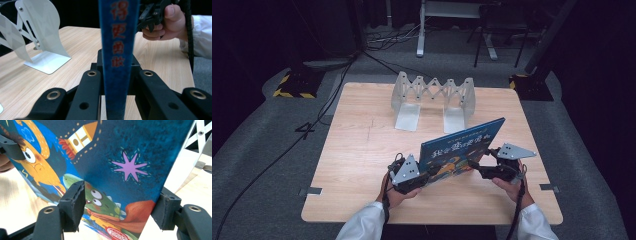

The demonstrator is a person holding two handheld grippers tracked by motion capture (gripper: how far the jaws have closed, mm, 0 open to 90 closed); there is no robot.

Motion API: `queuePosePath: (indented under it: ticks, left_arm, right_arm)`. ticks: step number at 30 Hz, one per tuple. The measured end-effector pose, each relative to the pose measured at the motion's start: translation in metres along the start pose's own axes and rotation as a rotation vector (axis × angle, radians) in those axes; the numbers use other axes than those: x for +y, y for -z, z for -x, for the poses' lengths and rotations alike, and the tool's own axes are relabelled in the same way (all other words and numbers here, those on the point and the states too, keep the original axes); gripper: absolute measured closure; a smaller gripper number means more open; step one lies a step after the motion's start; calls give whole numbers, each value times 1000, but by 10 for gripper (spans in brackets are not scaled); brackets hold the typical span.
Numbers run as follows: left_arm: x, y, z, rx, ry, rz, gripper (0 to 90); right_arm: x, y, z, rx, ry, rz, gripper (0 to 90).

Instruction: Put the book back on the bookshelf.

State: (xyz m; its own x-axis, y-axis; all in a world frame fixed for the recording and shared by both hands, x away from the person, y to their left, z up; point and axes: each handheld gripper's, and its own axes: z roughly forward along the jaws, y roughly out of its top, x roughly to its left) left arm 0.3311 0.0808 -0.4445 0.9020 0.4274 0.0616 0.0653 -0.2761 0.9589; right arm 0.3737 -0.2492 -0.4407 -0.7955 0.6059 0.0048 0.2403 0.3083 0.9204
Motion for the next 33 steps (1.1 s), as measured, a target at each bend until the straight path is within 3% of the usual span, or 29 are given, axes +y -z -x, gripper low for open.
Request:
queuePosePath:
  ticks: [4, 20, 25, 29, 33]
  left_arm:
    - [1, -3, 0, -8, 0, 1, 817]
    - [8, -10, -2, 51, -58, -29, 813]
    - [7, -14, -3, 58, -34, 7, 799]
    - [8, -15, -1, 57, -44, 7, 813]
    - [9, -18, 1, 92, -35, 2, 827]
  right_arm:
    - [0, -2, 1, -5, -16, 10, 320]
    - [4, -9, 5, -72, -39, -1, 297]
    - [5, -10, 3, -79, -30, -9, 297]
    - [2, -8, 4, -90, -54, 1, 320]
    - [-14, -3, 11, -121, -67, -71, 298]
